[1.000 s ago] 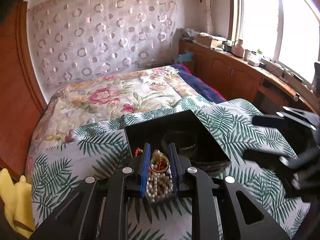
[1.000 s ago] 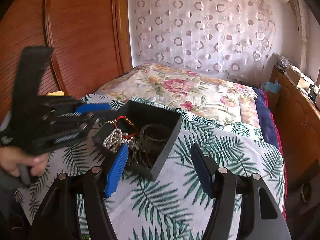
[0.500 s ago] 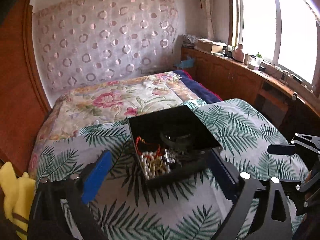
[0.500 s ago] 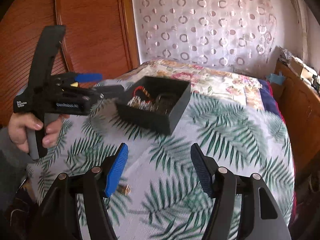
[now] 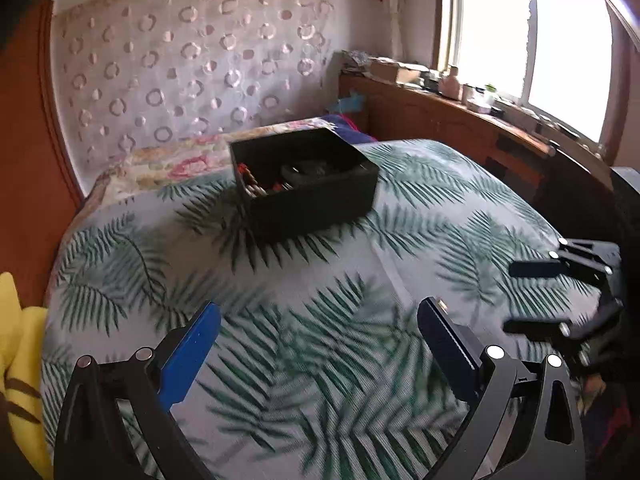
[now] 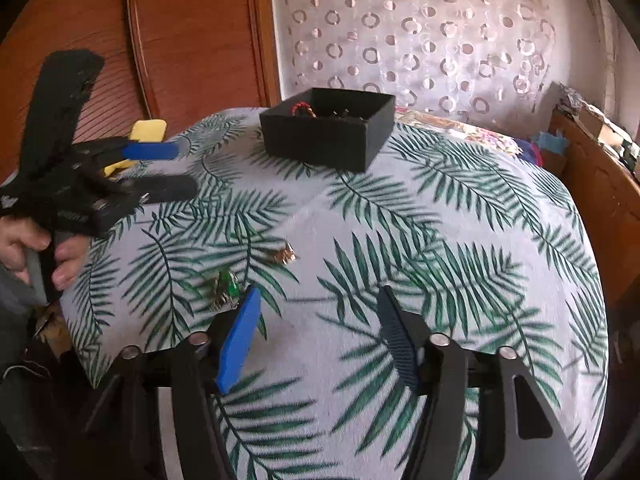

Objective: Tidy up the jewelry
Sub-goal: 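Move the left gripper to the green jeweled brooch while the right gripper moves to the gold flower stud, then grasp the green jeweled brooch with the left gripper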

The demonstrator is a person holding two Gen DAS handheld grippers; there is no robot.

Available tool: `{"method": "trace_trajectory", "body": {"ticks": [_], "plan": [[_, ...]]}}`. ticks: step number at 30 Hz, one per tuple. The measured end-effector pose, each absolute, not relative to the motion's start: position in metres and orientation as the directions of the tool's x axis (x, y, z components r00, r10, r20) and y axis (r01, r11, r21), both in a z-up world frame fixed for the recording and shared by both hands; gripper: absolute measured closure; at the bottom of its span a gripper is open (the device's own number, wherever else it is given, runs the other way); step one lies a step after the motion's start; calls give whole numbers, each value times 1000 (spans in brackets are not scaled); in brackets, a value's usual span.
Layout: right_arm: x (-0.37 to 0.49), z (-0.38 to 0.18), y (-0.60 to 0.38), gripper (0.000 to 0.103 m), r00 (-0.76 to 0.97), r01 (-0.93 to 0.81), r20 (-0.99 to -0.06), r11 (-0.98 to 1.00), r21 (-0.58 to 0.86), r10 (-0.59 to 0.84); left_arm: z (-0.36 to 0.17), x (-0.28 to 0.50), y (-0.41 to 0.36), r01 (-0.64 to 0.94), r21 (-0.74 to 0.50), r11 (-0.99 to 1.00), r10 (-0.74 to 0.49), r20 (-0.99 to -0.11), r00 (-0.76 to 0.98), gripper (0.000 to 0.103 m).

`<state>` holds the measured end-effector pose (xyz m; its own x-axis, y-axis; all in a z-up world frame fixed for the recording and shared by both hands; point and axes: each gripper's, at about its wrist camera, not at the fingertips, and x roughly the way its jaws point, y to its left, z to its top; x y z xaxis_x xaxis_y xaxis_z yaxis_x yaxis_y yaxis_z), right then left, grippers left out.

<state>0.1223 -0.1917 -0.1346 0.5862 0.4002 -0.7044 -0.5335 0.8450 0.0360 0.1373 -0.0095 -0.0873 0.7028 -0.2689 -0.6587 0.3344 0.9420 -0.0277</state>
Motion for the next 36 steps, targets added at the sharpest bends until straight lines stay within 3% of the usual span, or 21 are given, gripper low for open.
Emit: {"method": "trace_trajectory", "body": {"ticks": [14,16,19,24,26,28,29,36], "plan": [[122,-143,-205,47,609,-488,-697,872,48,379,-111,103,-58,429,-46,902,-334,-703,627,9],[123,-143,-206,47,608,-485,-695,872,58,384,-114,102,-64,449,-38,893,-340,-712,615,29],[124,-142,-210,47,604,-481,-691,873,80,397,-118,102,-72,460,-29,887,-334,-729,598,47],[125,-142,-211,47,603,-478,-688,873,94,404,-122,104,-83,487,-20,873,-339,-742,578,53],[125,-143,-210,47,604,-480,-689,873,88,402,-126,105,-85,487,-5,873,-324,-752,574,63],[124,-143,-210,47,603,-482,-690,872,84,400,-126,104,-85,490,9,872,-319,-748,582,82],[124,-143,-209,47,603,-482,-691,872,82,398,-125,104,-84,494,6,869,-324,-748,580,86],[128,-143,-194,47,592,-507,-710,861,39,381,-118,103,-63,466,-57,883,-357,-726,587,87]]}}
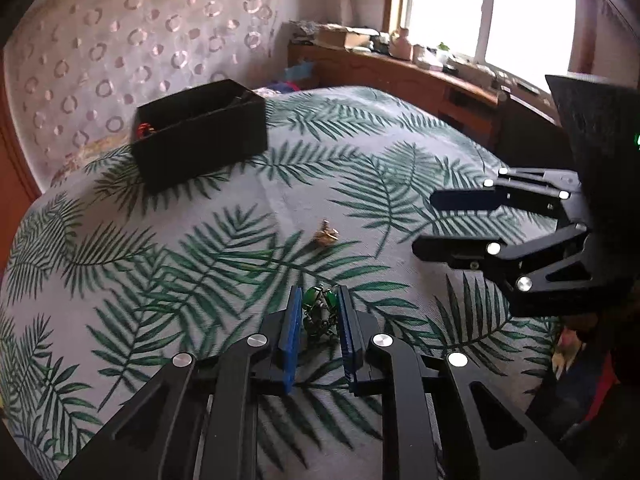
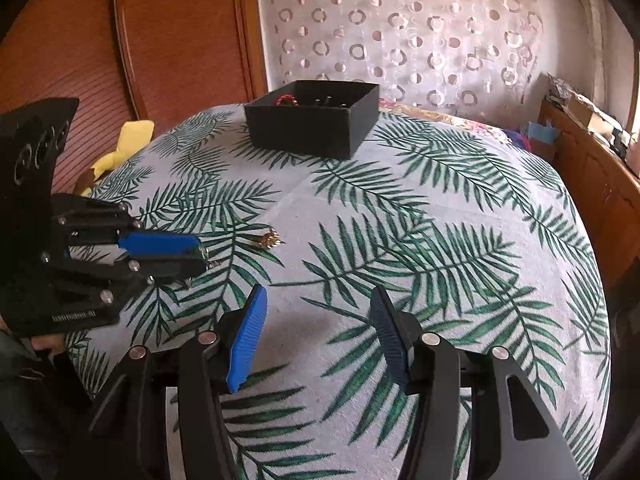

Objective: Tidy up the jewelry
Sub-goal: 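Grasp the green jeweled brooch with the left gripper, then grasp the gold flower stud with the right gripper, then carry the brooch and flower stud over the black box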

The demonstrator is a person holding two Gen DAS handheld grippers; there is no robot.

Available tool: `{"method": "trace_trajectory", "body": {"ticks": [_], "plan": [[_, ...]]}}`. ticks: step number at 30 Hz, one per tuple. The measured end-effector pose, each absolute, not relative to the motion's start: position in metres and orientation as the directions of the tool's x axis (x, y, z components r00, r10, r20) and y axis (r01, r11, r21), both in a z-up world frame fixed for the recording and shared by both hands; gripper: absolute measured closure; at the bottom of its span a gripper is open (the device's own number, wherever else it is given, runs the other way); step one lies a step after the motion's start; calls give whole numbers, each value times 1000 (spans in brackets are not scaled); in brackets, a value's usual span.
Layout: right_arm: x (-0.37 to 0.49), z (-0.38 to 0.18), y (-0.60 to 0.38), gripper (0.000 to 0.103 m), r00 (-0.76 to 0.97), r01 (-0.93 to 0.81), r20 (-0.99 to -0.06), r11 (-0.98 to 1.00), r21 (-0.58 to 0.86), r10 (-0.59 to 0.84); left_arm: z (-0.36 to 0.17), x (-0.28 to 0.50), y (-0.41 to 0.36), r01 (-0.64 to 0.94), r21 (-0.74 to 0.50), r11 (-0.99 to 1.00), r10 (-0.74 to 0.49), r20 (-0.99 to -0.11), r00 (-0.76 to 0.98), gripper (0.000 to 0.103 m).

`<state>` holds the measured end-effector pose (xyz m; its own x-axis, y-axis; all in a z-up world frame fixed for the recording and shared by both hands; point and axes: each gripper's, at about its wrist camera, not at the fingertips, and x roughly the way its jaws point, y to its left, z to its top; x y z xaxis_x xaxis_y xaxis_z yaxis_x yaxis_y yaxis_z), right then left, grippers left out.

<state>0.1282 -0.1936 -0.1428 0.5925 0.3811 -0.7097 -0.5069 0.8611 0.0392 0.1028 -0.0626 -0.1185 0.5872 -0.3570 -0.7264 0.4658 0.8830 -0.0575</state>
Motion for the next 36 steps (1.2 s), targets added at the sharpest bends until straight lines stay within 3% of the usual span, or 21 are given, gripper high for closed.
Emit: {"method": "trace_trajectory", "body": {"ticks": [3,7,17,21,36], "plan": [[133,-140,-185,48,584,-529,-714,848,28,387,-112,103,-50,437,-74,896,-355,-709,609,87],[143,-140,-169,61,555,-566,-733,824,13,393,-105,104,-38,408,-85,909,-348,-693,632,87],[165,-150,-137,67,506,-614,-774,789,-13,381,-100,102,-24,376,-109,920,-347,-671,656,87],[164,-151,-132,87,512,-629,-774,776,-43,373,-101,103,-22,372,-115,921,-348,-670,656,87],[185,-103,-139,87,582,-623,-701,780,-57,413,-77,130,-6,340,-88,936,-315,-638,703,87]]}}
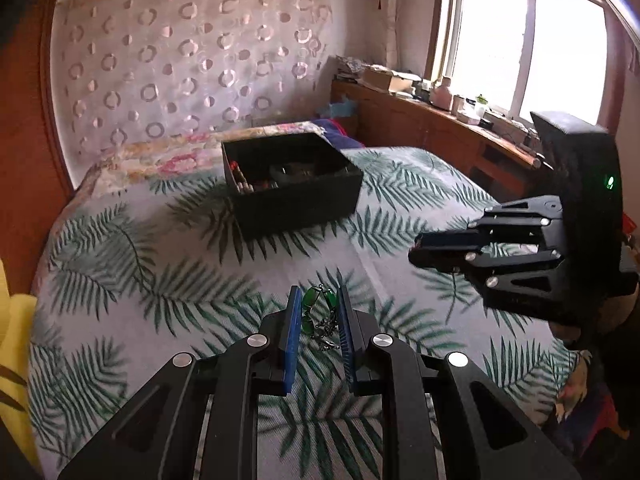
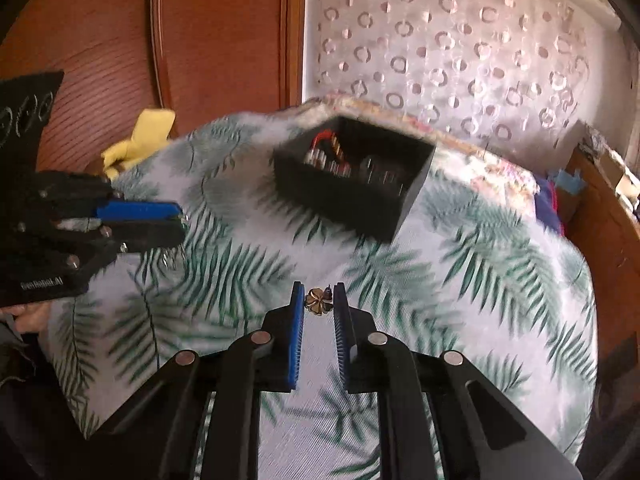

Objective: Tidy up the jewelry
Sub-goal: 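Carry the brooch and flower stud over the black box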

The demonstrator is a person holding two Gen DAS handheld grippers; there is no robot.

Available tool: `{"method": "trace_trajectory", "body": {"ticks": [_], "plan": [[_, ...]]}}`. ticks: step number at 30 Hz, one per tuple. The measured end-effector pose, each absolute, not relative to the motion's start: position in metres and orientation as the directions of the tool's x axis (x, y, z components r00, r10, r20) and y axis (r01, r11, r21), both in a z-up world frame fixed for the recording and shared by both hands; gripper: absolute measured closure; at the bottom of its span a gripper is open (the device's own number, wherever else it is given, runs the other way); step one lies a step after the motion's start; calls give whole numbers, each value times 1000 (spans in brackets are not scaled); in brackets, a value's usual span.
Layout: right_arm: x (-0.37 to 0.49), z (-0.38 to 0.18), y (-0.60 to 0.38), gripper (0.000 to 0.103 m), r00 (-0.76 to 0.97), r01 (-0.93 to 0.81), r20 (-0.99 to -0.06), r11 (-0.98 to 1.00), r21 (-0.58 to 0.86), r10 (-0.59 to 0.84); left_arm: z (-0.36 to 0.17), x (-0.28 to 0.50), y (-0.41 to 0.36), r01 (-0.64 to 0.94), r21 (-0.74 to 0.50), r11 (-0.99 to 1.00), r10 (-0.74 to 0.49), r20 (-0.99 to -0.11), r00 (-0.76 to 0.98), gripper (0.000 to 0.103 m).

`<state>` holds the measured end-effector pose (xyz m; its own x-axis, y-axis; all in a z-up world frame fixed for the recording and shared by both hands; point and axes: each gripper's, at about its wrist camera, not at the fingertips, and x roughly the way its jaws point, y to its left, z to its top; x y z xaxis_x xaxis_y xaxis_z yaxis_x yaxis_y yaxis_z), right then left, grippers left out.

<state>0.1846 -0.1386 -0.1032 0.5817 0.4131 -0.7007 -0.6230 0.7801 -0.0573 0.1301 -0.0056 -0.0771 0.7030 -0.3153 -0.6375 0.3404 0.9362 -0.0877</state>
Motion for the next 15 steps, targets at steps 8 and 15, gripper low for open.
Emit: {"method": "trace_trajectory", "body": {"ticks": [8,15], "plan": [[226,-67,-133,87,638,-609,-621,792,-45,456,-47,163,-3,340,-55,939,-304,-598,741,87],[267,-72,-123,87,617,-617,-637,786,-28,462,-35,203,-1,329,-43,943,-289,-594,751,87]]}}
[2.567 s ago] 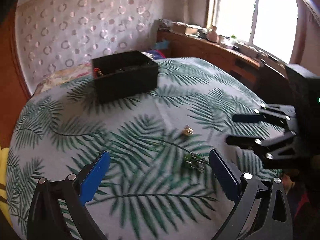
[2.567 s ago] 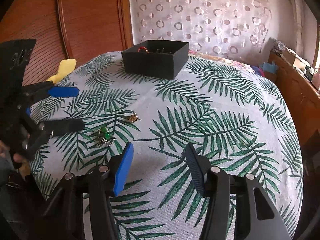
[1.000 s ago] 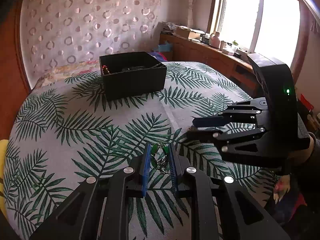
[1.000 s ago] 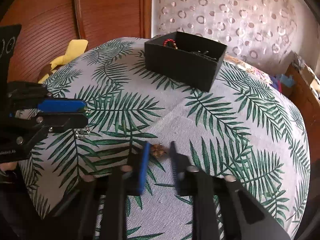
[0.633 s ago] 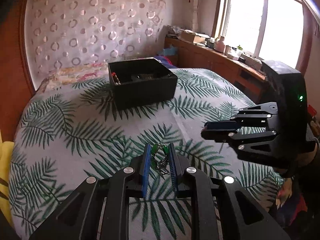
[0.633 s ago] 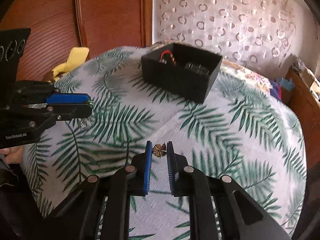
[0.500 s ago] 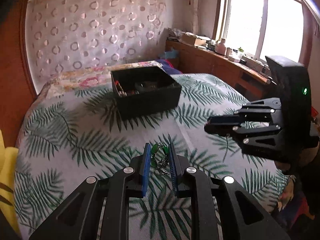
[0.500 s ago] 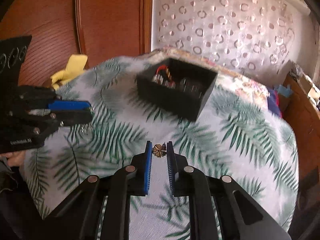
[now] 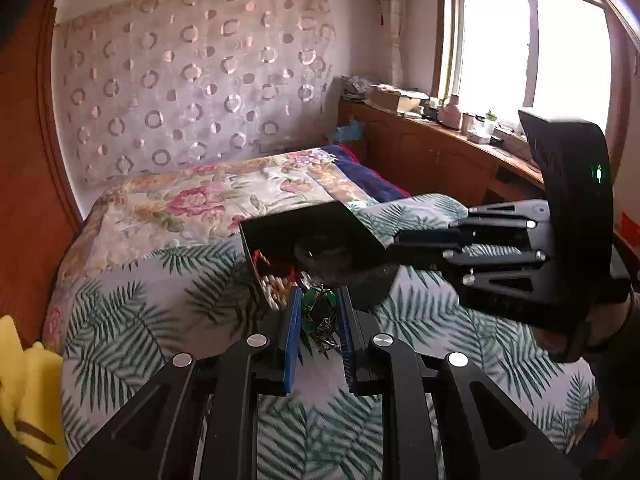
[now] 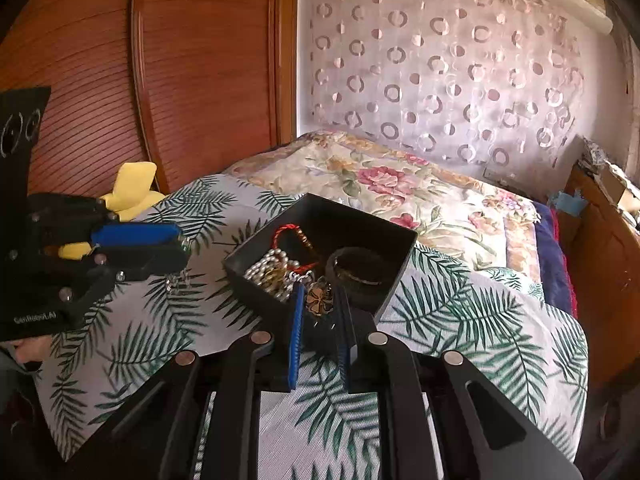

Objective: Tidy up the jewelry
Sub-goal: 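Carry the brooch and flower stud over the black box, then open both grippers to release the brooch and stud into the box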

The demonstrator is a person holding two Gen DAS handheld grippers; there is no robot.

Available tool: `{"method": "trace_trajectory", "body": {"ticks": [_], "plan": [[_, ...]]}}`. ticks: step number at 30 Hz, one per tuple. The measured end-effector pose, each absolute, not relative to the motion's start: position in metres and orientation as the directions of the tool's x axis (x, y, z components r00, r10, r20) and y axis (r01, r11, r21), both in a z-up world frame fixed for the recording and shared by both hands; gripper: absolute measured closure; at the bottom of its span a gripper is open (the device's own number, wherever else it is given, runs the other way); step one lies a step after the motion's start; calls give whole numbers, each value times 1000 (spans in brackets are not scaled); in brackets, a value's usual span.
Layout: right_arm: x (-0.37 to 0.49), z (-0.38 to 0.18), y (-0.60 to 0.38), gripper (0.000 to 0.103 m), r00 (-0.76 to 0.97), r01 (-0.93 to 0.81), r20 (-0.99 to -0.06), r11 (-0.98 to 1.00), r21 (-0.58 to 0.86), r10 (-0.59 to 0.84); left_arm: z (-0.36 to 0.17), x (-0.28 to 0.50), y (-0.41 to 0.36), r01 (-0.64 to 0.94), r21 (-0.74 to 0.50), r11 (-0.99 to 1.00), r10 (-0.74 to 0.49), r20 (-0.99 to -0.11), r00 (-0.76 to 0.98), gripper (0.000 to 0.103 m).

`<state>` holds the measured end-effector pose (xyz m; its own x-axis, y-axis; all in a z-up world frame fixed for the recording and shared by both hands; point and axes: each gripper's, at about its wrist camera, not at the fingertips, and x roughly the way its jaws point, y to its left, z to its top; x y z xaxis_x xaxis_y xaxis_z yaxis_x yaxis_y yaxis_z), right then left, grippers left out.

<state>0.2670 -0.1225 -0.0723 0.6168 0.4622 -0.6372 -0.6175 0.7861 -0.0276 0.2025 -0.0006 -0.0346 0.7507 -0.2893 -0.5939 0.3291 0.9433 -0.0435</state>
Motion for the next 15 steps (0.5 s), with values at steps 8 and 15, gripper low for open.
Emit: {"method": "trace_trajectory", "body": {"ticks": [8,15], "plan": [[301,-78,-120,87,602,-616,-644,788,1,472,-39,254,-1,320,-40,946,-276,-617,737,87],[319,-77,-122,87,598,-614,-645,789,13,476,-40,290,-1,320,-67,945,-289,-629,722,87]]}}
